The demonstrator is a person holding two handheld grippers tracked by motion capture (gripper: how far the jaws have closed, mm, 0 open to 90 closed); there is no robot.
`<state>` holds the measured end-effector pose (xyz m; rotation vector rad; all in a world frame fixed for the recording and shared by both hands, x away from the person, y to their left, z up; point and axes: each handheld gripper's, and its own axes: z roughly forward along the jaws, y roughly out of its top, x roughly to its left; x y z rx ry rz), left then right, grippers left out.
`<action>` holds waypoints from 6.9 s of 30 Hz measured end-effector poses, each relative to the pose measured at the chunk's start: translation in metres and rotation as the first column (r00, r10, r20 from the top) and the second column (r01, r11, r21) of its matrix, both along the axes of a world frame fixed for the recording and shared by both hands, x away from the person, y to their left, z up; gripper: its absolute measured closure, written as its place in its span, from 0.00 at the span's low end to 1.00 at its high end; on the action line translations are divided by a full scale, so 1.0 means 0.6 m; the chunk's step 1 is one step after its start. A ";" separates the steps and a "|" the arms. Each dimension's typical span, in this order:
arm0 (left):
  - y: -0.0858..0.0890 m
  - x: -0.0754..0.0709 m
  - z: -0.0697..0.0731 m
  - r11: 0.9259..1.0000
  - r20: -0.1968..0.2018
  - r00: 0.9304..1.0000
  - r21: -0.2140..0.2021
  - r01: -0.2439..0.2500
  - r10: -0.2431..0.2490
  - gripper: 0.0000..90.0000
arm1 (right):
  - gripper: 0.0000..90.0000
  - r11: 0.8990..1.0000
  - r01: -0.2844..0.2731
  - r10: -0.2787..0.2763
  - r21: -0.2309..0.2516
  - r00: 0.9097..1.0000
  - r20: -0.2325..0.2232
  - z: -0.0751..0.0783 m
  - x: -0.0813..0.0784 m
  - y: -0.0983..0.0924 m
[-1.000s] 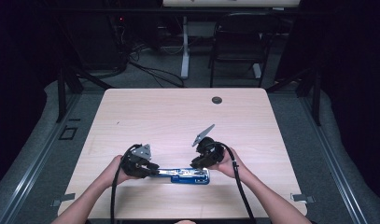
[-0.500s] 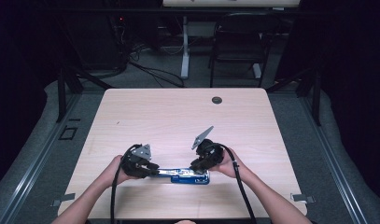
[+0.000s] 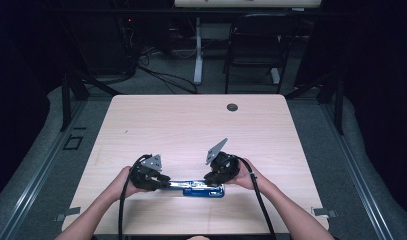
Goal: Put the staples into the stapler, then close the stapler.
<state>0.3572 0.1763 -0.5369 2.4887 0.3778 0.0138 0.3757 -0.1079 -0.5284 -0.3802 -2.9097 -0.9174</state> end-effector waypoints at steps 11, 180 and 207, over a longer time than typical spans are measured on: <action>0.000 0.000 0.000 1.000 -0.002 1.000 -0.001 -0.001 0.001 0.82 | 0.87 0.999 -0.040 0.039 0.015 0.999 0.018 -0.003 0.000 -0.002; 0.021 0.008 -0.002 0.997 -0.035 0.997 0.027 -0.066 0.067 0.47 | 1.00 0.994 0.088 -0.091 0.065 0.995 0.037 -0.018 -0.023 0.087; 0.025 0.009 -0.018 0.997 -0.070 0.997 0.077 -0.003 0.008 0.69 | 1.00 0.991 0.098 -0.102 0.086 0.994 0.045 -0.018 -0.032 0.087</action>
